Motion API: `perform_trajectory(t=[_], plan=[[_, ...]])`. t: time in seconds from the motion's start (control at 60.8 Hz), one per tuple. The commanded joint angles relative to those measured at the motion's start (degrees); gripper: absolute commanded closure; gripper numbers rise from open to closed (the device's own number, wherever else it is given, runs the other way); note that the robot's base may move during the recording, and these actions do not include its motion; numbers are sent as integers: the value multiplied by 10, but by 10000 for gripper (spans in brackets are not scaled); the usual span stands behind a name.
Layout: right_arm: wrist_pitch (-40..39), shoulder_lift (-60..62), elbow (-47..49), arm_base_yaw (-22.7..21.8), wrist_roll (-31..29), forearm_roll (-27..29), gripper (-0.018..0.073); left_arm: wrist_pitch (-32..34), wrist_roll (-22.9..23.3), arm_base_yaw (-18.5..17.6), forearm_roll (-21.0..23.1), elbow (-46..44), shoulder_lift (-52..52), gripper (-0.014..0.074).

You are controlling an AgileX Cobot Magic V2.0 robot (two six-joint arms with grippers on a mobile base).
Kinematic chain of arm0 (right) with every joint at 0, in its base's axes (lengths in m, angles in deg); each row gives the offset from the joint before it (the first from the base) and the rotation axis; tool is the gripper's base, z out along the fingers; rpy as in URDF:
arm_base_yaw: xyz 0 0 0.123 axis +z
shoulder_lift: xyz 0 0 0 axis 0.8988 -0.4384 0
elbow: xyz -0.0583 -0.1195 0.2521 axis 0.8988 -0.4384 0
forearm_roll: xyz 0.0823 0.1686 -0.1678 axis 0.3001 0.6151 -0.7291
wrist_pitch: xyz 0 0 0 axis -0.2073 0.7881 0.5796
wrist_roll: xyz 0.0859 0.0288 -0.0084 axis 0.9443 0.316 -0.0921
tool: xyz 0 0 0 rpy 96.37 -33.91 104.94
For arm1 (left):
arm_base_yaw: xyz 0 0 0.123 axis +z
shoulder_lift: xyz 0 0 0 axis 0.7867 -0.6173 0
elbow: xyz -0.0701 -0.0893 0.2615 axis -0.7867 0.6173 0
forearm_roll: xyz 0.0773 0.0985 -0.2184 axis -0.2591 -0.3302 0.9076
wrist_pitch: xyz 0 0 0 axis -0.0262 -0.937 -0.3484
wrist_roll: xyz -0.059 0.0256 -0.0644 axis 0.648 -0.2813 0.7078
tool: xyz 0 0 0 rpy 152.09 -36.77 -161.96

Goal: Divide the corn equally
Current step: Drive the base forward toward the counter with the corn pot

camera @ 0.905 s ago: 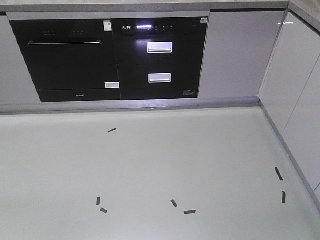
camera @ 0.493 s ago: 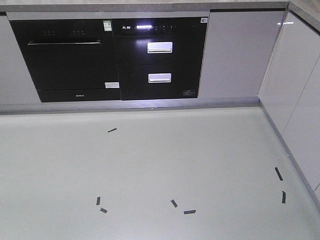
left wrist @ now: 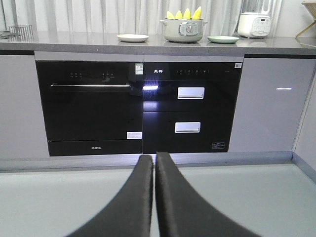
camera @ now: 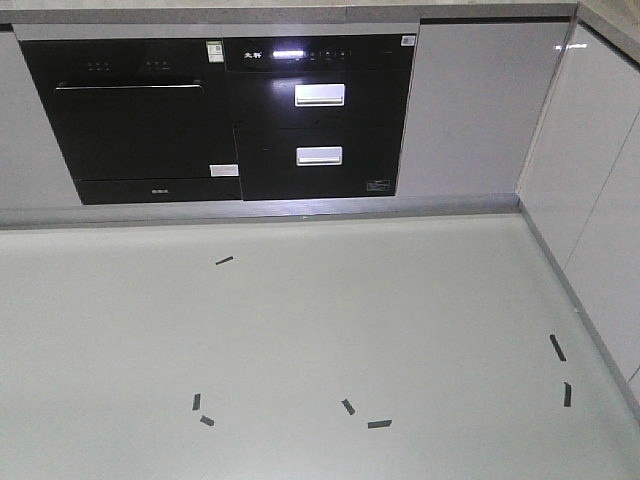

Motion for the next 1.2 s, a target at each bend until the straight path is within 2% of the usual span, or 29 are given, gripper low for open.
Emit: perform_trajectory(t=[0.0, 1.184], plan=[[-42, 5, -10, -1, -1, -6, 564, 40, 2, 0, 5, -13, 8, 603], [-42, 5, -10, -1, -1, -6, 564, 40, 2, 0, 5, -13, 8, 603]])
